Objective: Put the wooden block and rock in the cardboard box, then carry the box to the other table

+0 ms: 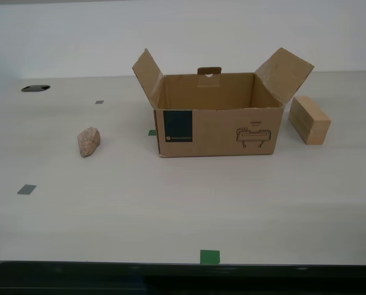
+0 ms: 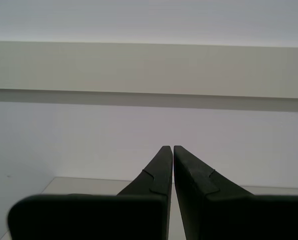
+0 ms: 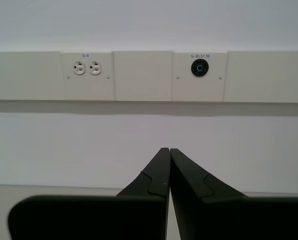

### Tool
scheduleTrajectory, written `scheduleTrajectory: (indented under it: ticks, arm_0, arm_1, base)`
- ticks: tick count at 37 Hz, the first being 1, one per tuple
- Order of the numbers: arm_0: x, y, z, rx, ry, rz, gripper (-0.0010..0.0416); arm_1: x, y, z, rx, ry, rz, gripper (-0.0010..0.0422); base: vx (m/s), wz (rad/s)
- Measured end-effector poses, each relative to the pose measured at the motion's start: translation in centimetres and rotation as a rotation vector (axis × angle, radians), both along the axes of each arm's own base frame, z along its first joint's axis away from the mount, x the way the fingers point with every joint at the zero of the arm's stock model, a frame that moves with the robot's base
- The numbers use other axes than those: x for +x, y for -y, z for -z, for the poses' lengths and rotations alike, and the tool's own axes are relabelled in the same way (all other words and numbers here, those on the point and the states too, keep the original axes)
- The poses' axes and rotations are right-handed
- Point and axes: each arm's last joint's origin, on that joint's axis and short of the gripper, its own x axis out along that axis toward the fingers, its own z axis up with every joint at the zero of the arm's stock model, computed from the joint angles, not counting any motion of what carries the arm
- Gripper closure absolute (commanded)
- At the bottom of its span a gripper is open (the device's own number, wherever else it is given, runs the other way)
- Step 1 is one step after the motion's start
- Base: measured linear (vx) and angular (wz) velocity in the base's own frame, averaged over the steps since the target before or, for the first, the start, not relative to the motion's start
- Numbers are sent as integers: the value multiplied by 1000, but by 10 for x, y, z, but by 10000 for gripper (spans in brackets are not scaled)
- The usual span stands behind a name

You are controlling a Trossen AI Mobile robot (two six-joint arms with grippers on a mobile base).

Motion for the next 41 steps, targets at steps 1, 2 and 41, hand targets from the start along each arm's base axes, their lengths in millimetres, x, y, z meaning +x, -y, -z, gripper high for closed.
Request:
scheduleTrajectory:
  ticks: [1,2,41]
  arm_0:
    - [0,0,0,0,0,0,406]
    - [0,0,0,0,0,0,406]
    - [0,0,0,0,0,1,407]
  arm_1:
    - [0,0,0,0,0,0,412]
    - [0,0,0,0,0,0,412]
    - [0,0,0,-22,0,2,412]
  base:
    - [0,0]
    - [0,0]
    - [0,0]
